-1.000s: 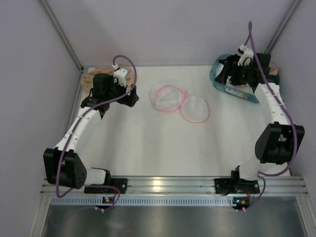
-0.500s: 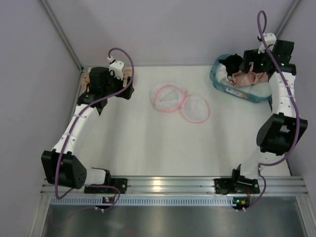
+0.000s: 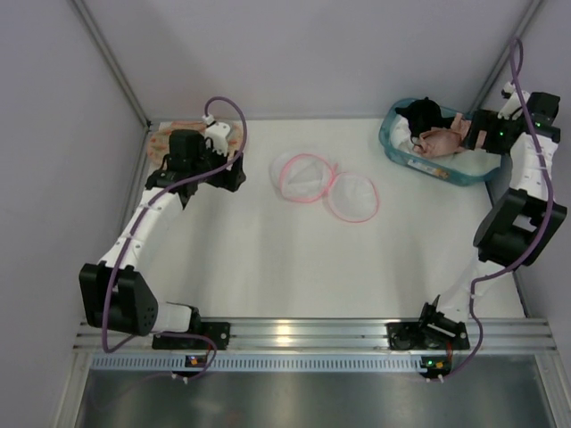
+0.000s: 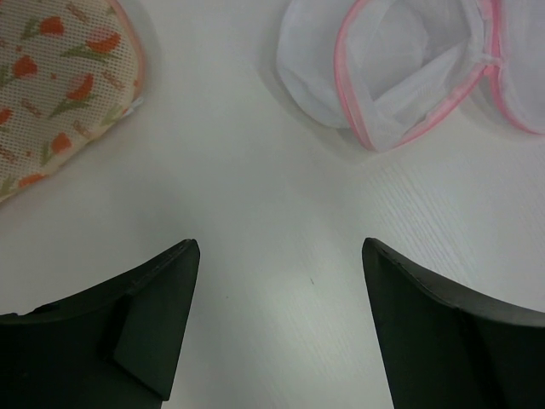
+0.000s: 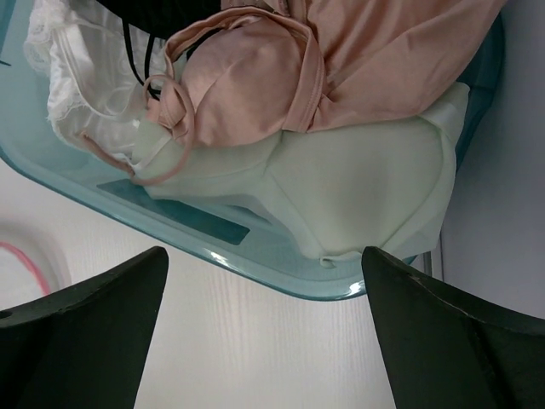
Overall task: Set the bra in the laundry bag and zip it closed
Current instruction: Pick up the bra from the bin, then place the bra at the center of the board.
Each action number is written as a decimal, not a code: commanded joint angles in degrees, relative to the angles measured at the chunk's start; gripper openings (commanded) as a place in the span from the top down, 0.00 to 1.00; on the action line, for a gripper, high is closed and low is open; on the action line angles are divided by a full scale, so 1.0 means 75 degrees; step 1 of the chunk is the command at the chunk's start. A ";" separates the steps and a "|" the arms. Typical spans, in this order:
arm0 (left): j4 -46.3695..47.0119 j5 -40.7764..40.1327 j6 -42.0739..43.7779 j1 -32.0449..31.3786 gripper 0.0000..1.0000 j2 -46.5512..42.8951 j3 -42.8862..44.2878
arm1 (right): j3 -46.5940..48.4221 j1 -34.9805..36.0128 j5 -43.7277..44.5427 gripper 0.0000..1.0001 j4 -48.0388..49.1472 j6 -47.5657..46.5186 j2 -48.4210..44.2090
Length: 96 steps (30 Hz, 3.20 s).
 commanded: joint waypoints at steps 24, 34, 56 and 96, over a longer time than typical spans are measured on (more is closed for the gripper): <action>-0.0246 -0.0241 -0.0277 0.0033 0.17 0.1336 0.0837 | 0.2786 0.0941 0.1580 0.30 0.2251 0.1058 0.3220; -0.0481 -0.0582 -0.0053 0.0033 0.17 0.1735 0.1341 | 0.2716 0.0883 0.1781 0.66 0.2274 0.1057 0.3527; -0.0481 0.0004 -0.0475 0.0033 0.17 0.2403 0.2137 | 0.0924 0.0883 -0.0867 1.00 0.2567 0.1795 -0.0257; -0.0317 0.0603 -0.0862 0.0103 0.20 -0.0771 -0.0989 | -0.4891 0.7807 -0.2417 0.98 0.4440 0.0424 -0.1528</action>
